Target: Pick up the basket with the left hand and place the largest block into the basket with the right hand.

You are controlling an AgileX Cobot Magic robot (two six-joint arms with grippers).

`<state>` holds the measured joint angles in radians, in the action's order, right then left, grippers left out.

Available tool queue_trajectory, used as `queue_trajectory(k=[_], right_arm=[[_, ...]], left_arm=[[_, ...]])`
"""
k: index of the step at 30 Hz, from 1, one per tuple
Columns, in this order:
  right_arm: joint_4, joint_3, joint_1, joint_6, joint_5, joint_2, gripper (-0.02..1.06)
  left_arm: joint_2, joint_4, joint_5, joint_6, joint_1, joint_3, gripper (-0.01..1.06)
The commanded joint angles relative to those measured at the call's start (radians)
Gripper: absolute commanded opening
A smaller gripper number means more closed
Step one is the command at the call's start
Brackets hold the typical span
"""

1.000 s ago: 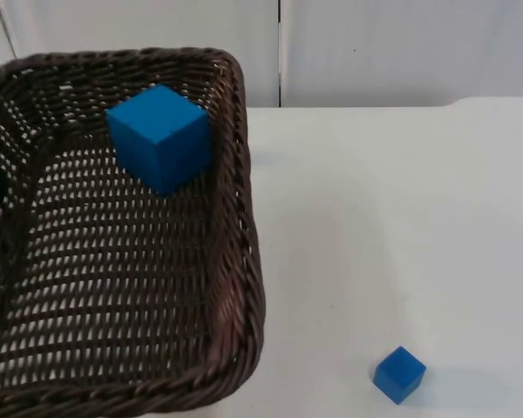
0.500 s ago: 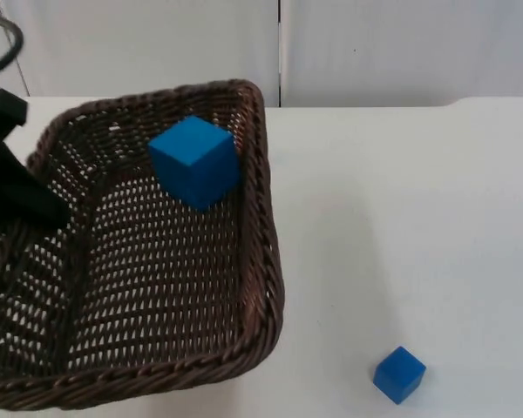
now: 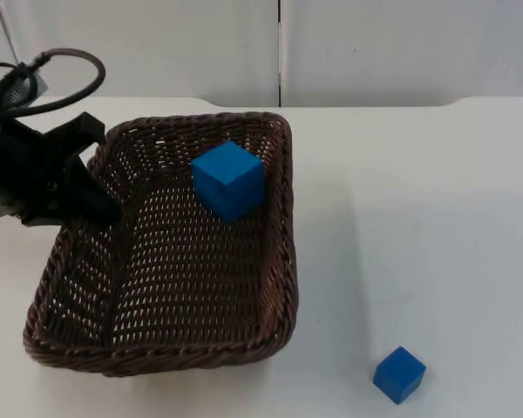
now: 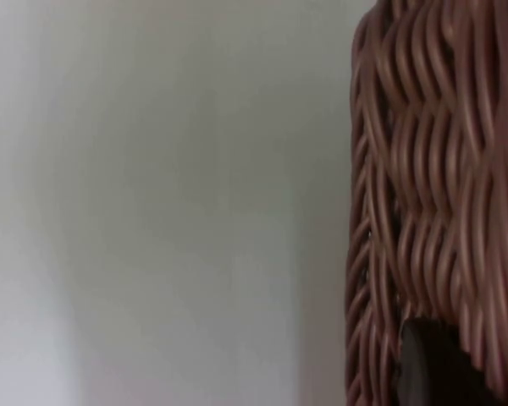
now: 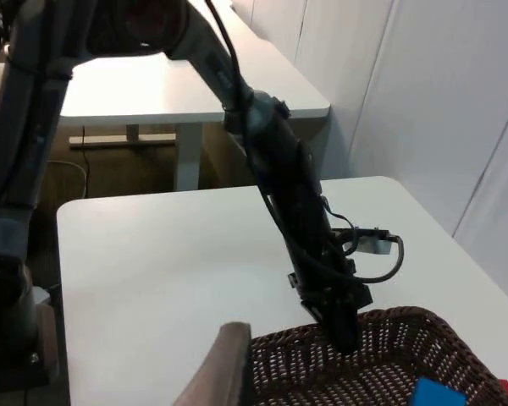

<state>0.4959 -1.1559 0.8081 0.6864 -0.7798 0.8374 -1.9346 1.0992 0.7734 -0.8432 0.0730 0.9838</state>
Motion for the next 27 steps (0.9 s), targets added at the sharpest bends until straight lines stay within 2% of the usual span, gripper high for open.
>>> queue_trajectory(k=[1, 8, 14, 19, 21, 22, 27], right_arm=[[0.000, 0.001, 0.001, -0.005, -0.008, -0.009, 0.88], [0.000, 0.001, 0.001, -0.005, -0.008, -0.009, 0.88], [-0.002, 0.001, 0.001, -0.005, -0.008, -0.009, 0.88], [-0.002, 0.001, 0.001, -0.005, -0.008, -0.009, 0.88], [-0.002, 0.001, 0.001, -0.005, -0.008, -0.009, 0.88], [-0.002, 0.001, 0.001, -0.005, -0.008, -0.009, 0.88], [-0.037, 0.001, 0.001, -0.016, -0.008, -0.009, 0.88]], left_arm=[[-0.041, 0.040, 0.013, -0.001, -0.005, 0.046, 0.00], [-0.136, 0.042, 0.006, -0.016, -0.021, 0.102, 0.00], [-0.160, 0.020, -0.059, -0.016, -0.043, 0.109, 0.00], [-0.160, 0.015, -0.065, -0.016, -0.045, 0.109, 0.02], [-0.160, 0.015, -0.057, -0.016, -0.045, 0.109, 0.13], [-0.160, 0.015, -0.057, -0.016, -0.045, 0.109, 0.13], [-0.160, 0.011, -0.016, -0.016, -0.045, 0.109, 0.64]])
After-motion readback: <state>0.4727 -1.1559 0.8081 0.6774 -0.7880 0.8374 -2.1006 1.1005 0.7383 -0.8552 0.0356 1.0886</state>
